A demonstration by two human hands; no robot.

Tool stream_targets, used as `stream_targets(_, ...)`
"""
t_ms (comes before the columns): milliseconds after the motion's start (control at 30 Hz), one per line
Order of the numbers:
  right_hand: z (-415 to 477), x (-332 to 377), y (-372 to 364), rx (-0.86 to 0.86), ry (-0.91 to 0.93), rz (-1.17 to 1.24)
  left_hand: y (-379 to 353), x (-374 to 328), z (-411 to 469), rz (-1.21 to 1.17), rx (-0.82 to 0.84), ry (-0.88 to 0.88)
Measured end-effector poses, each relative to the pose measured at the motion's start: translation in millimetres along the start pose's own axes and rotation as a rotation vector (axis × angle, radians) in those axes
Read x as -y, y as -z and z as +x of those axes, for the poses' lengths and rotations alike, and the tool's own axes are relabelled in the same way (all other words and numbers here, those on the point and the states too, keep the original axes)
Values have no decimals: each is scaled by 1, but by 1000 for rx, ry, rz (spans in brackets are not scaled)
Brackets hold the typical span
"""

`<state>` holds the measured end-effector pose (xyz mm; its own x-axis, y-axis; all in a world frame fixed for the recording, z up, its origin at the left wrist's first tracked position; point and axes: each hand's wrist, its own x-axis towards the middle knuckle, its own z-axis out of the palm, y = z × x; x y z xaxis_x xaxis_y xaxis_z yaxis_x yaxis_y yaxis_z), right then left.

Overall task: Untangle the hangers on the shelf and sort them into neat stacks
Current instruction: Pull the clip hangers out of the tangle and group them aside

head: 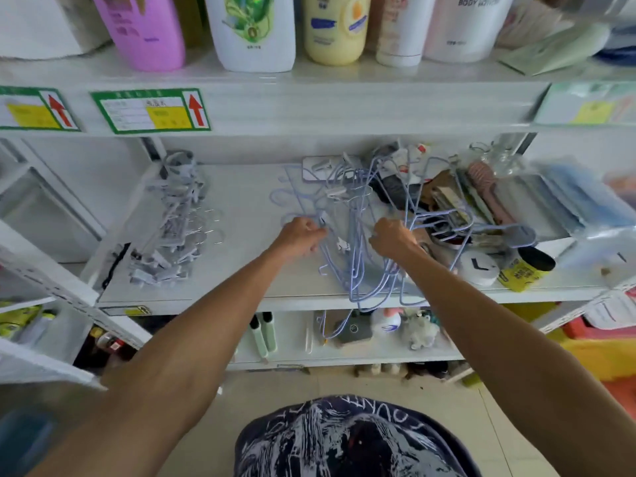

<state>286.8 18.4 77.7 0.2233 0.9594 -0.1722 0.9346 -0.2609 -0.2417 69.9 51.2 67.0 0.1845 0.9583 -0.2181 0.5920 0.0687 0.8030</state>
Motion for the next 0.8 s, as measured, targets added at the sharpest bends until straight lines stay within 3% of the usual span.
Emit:
stream_targets(100,3,-9,-1,-26,64,19,-39,-23,2,0,30,8)
stream_targets(233,13,-15,13,-65,126,83,-64,-30,4,44,-55,34)
stream_targets(400,24,-22,24,-68,97,382,-62,-21,7,28,-229,35)
stream_targets(533,26,-30,37,14,-21,763,-56,-42,6,-42,-354,-1)
stream_targets(633,27,-45,47,68,-97,857,-56,-56,13,-156,-405,7)
stream_targets(800,16,-71,59,2,-79,1023,-57,-70,19,-315,-411,4)
